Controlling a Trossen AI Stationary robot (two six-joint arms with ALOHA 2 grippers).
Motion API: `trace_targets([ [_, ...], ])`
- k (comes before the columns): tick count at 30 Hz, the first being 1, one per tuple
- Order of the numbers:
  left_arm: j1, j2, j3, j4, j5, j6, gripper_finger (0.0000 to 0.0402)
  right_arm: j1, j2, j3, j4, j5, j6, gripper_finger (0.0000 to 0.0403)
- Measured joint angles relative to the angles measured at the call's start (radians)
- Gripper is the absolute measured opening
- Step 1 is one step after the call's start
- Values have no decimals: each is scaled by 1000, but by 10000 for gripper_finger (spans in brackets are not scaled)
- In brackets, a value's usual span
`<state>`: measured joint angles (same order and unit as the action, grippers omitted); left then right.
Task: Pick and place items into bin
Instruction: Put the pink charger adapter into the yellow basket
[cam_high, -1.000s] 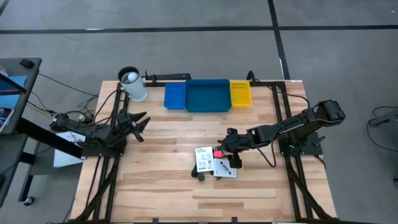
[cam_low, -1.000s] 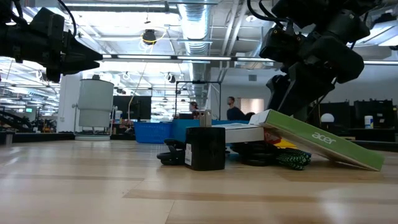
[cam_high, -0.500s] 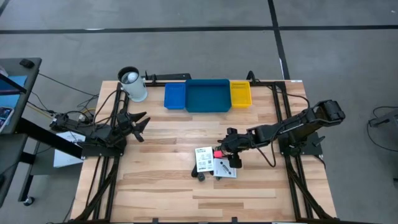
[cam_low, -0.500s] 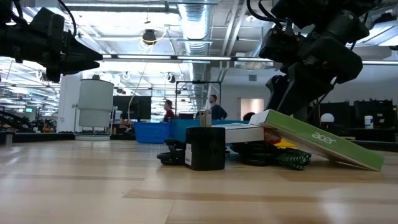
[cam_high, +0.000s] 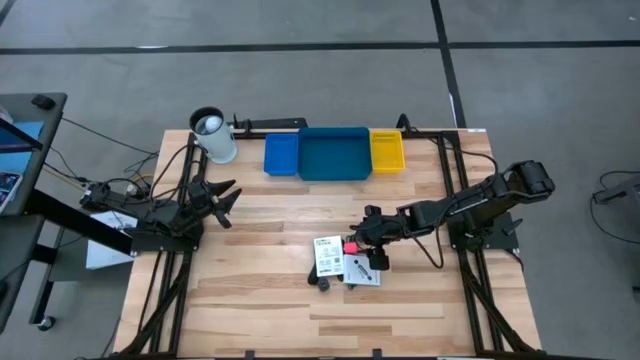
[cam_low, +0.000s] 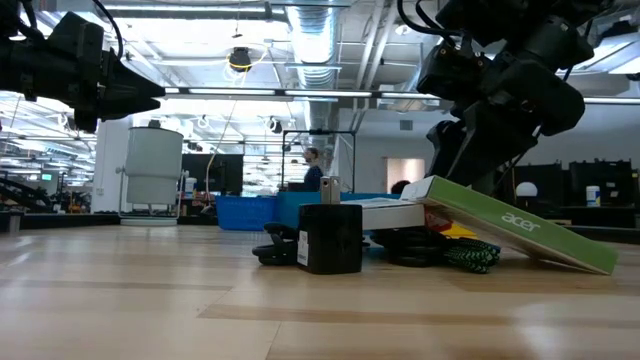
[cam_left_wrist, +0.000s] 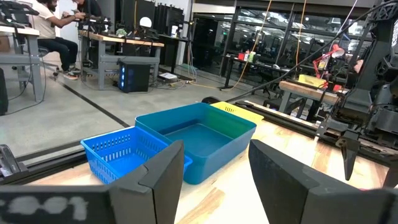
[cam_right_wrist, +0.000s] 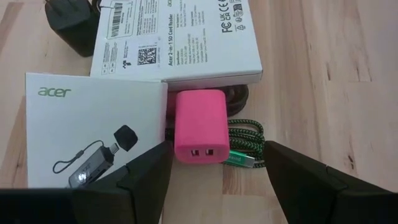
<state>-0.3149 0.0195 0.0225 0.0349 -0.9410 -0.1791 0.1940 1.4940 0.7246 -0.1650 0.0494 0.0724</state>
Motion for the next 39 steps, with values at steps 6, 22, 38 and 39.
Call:
trace_targets([
  [6,0,0,0,0,0,0,171,0,30,0,21,-7,-2,248],
  [22,0,0,0,0,0,0,171,-27,96,5,87,-68,-19,248],
  [38,0,0,0,0,0,0,171,-33,95,5,87,-74,-17,138],
  [39,0,0,0,0,0,0,171,-33,95,5,87,-74,-11,138],
])
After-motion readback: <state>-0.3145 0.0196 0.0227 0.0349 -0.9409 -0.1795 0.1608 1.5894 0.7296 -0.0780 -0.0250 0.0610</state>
